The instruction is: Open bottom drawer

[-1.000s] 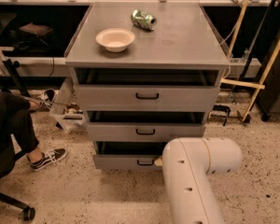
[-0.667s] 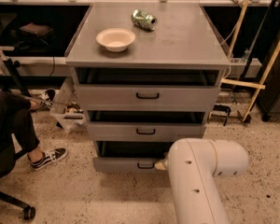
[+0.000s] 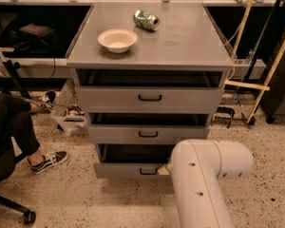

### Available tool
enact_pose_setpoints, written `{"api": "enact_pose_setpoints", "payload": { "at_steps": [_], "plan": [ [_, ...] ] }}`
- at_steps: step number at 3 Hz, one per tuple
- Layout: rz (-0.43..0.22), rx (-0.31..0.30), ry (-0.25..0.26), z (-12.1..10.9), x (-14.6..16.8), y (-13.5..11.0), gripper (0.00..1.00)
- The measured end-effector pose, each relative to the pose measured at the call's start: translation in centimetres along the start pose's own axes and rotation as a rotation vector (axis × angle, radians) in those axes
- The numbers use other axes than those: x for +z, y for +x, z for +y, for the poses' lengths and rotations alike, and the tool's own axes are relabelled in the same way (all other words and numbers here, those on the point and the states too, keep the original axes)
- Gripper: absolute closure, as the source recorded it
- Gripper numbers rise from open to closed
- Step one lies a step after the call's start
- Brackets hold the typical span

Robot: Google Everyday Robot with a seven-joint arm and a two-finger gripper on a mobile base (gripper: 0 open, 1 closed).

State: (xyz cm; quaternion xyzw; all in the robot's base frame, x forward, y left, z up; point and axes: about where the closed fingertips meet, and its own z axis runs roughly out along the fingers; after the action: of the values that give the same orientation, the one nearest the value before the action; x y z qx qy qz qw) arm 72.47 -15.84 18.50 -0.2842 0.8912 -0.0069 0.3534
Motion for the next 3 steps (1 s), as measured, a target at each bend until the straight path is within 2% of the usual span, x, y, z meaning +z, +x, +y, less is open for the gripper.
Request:
{"api": "enact_pose_setpoints", "payload": {
  "at_steps": [1, 2, 3],
  "plan": [
    [-0.003, 0.021, 0.003, 1.3, -1.0, 2.5, 1.00],
    [-0.003, 0.021, 0.003, 1.1, -1.6, 1.9, 1.00],
    [0.009, 0.038, 0.001, 1.5, -2.4, 2.6, 1.00]
  ]
}}
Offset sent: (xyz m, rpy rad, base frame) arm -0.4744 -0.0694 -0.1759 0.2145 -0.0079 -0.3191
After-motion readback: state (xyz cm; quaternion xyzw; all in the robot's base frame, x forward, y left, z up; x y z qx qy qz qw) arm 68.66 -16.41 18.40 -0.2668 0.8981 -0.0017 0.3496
